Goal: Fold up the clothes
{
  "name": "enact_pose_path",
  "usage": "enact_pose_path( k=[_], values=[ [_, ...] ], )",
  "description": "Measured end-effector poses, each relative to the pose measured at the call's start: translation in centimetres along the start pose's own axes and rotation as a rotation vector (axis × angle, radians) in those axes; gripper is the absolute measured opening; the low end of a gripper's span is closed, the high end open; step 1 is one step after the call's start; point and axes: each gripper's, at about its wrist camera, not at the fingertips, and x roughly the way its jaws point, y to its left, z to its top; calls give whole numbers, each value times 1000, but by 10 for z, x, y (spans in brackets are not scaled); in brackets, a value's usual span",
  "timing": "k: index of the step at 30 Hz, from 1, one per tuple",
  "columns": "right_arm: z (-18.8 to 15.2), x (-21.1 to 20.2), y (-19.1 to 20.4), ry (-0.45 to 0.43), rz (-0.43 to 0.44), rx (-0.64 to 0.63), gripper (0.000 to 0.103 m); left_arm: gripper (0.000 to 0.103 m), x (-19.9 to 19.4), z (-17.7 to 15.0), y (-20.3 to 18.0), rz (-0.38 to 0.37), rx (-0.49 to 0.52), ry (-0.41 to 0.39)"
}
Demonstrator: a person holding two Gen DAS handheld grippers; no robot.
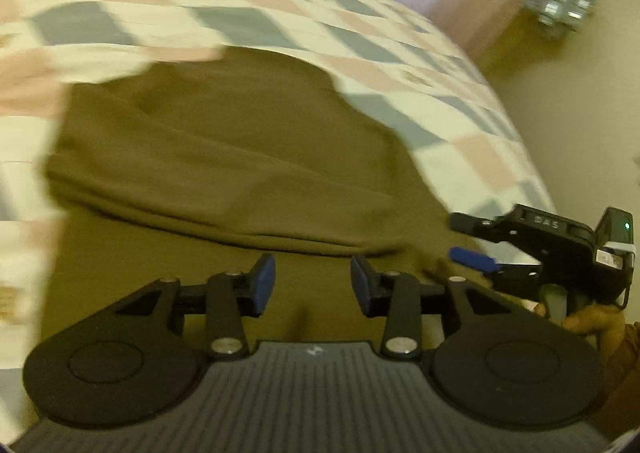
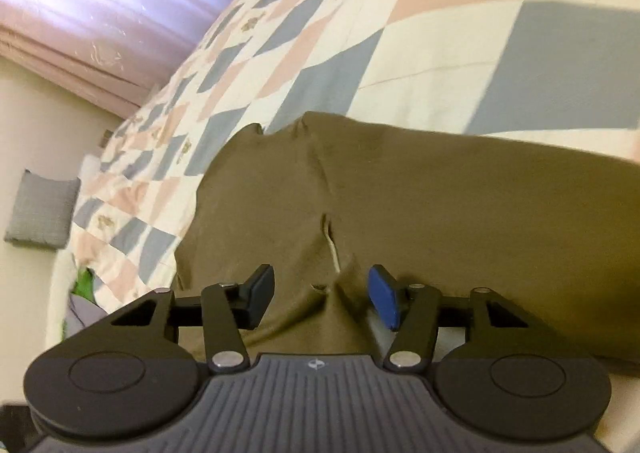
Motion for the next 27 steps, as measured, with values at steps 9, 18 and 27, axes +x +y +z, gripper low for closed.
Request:
enact_pose_path(
  k=[9,18,27],
  values=[
    [30,70,16,93,-18,-192,48,39,-15,20,79,129,-138,-25],
    [21,81,40,106,-10,-262,3,40,-11,45,120,116,-142,-18],
    [47,17,32,-59,-177,-218,3,10,1,93,149,83,-76,-40]
  ],
)
